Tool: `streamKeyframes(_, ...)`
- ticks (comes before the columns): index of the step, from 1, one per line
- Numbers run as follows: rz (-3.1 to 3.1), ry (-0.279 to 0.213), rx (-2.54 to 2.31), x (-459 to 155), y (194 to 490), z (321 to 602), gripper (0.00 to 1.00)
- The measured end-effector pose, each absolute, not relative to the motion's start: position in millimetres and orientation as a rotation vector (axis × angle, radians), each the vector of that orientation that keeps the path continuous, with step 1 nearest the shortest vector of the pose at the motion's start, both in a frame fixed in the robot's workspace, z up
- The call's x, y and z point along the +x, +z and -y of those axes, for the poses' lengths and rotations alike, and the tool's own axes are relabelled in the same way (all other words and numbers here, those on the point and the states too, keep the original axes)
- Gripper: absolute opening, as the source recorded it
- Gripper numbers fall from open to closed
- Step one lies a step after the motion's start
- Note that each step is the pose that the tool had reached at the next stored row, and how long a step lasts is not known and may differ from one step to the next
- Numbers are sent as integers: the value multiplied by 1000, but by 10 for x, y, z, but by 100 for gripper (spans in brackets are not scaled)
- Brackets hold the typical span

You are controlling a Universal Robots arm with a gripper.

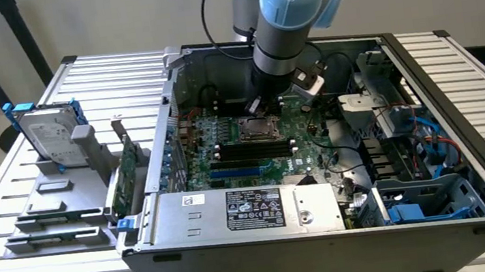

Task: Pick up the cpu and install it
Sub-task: 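Install the first cpu locking lever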

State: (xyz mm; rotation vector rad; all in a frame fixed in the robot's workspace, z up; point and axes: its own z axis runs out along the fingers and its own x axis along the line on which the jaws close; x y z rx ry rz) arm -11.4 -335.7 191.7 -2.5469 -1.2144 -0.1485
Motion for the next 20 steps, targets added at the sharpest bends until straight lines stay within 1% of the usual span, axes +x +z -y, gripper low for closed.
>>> streamKeyframes(9,1211,-155,-2537,-99,1914,3372,11)
streamKeyframes(20,1208,-145,-2535,-92,1922,3383,11)
